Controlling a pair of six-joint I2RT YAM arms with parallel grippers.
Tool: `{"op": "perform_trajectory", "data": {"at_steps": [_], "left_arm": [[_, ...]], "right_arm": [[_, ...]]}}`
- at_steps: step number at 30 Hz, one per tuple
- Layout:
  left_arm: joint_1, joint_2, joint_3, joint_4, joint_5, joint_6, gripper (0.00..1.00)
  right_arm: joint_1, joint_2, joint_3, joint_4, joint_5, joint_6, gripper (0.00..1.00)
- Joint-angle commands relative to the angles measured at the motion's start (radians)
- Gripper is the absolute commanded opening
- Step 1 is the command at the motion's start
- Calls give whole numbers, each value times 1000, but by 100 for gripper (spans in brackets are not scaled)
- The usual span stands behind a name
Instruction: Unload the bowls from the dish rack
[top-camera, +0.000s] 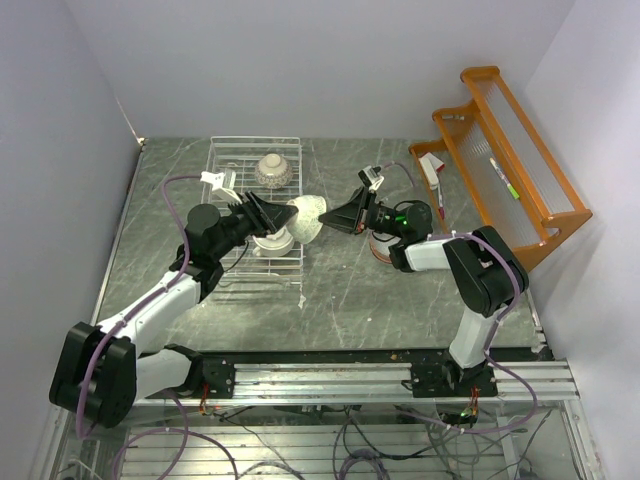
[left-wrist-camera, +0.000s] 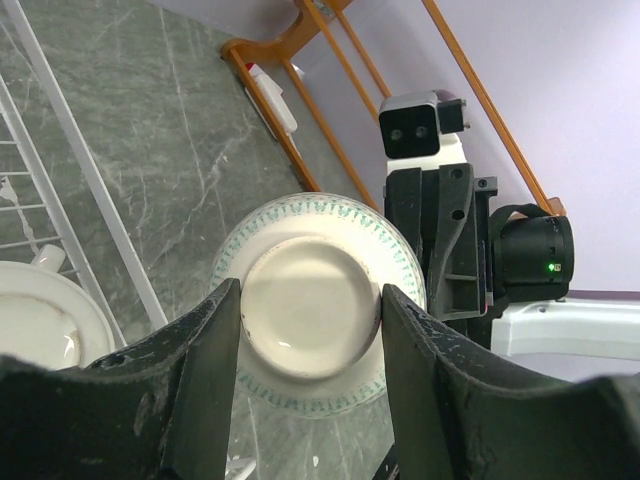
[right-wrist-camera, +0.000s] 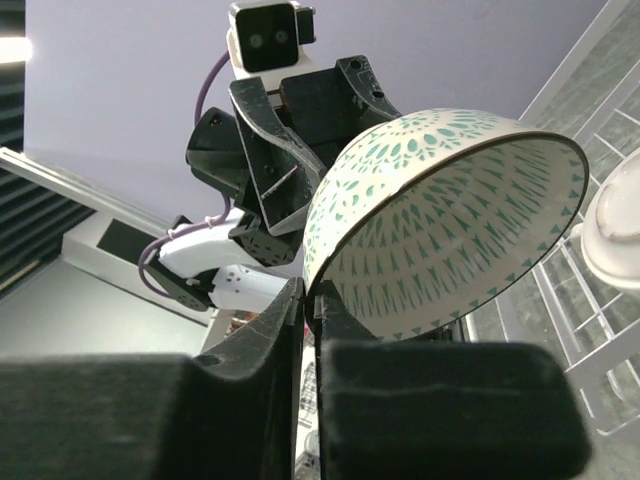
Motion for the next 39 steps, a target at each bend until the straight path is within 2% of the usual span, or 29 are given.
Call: {"op": "perform_trajectory", "data": {"at_steps": [1,6,7,12,16,19,22,25,26,29,31,35,39], "left_arm": [[5,-11,38,72,22,20,7],[4,-19,36,56,33,46,7],[4,-24,36,47,28,51,11],[4,-67,41,-11,-2,66,41],[5,-104,39,-49,-31,86,73],[5,-128,49,-95,-48,107,83],[5,-158,46,-125,-78,121,85],[5,-188,41,-160,-121,139,85],[5,-198,43,-180,-133,150,85],[6,-217,48,-237,-161,185,86],[7,-222,43,-251,-172,194,86],[7,-213,28,-229,-167,187,86],[7,-185,24,-204,-146,175,86]], "right_arm": [[1,20,26,270,-8,10,0],[4,14,32,256,-47,-22,0],[4,4,30,244,-54,-38,0],[4,-55,21,118,-69,-136,0],[3,-102,10,-17,-65,-222,0],[2,-133,6,-117,-61,-285,0],[0,-182,7,-254,-49,-388,0],[0,-248,29,-479,-24,-544,0],[-1,-277,46,-590,-6,-626,0],[4,-375,158,-1157,166,-964,0],[10,-416,236,-1392,301,-1117,0],[9,-458,340,-1672,483,-1275,0],[10,-472,423,-1863,632,-1360,0]]}}
